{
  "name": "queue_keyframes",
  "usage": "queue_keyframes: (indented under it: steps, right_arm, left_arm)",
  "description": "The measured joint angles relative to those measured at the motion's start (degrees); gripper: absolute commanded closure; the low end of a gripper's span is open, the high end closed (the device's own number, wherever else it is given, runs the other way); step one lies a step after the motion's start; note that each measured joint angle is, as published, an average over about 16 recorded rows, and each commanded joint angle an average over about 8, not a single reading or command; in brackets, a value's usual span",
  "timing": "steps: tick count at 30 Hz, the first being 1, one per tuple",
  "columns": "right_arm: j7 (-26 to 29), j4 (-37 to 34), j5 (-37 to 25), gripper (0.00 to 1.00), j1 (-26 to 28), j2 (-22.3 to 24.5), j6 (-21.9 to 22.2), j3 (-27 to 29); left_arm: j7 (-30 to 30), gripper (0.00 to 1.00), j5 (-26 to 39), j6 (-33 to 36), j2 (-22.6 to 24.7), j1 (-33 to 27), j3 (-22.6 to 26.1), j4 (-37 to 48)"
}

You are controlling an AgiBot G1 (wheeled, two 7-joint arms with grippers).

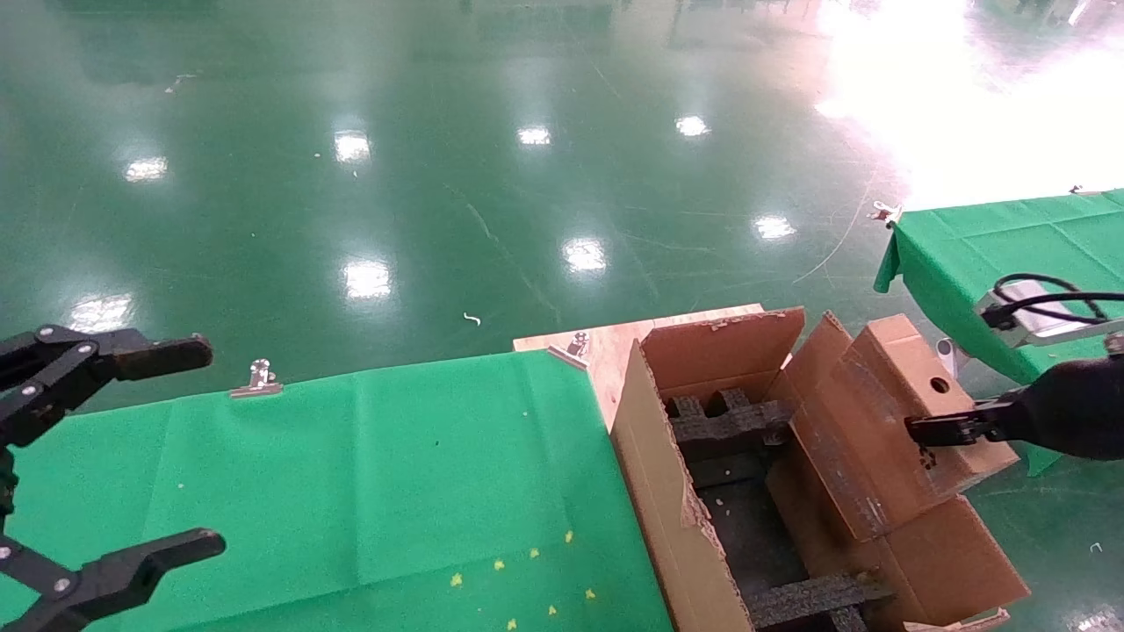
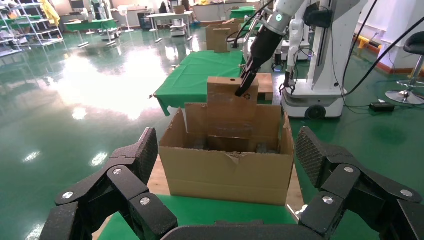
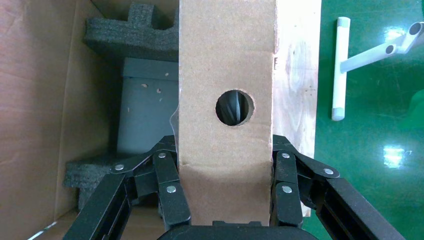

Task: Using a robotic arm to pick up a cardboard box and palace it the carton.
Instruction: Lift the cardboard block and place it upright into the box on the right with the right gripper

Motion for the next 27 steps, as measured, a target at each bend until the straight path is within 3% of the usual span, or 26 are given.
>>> queue_keyframes:
  steps: [10, 27]
  right_arm:
    - [6.68, 0.67, -2.65, 1.0, -4.18, -1.75, 5.84, -2.64]
    - [14.06, 0.56, -5.24, 1.0, -9.93, -4.07, 11.96, -5.92]
  left_arm:
    - [0.0, 0.0, -0.01, 0.0, 0.0, 0.0, 0.01, 0.0]
    - [0.01, 0.0, -0.01, -0.01, -0.01, -0.01, 0.02, 0.0]
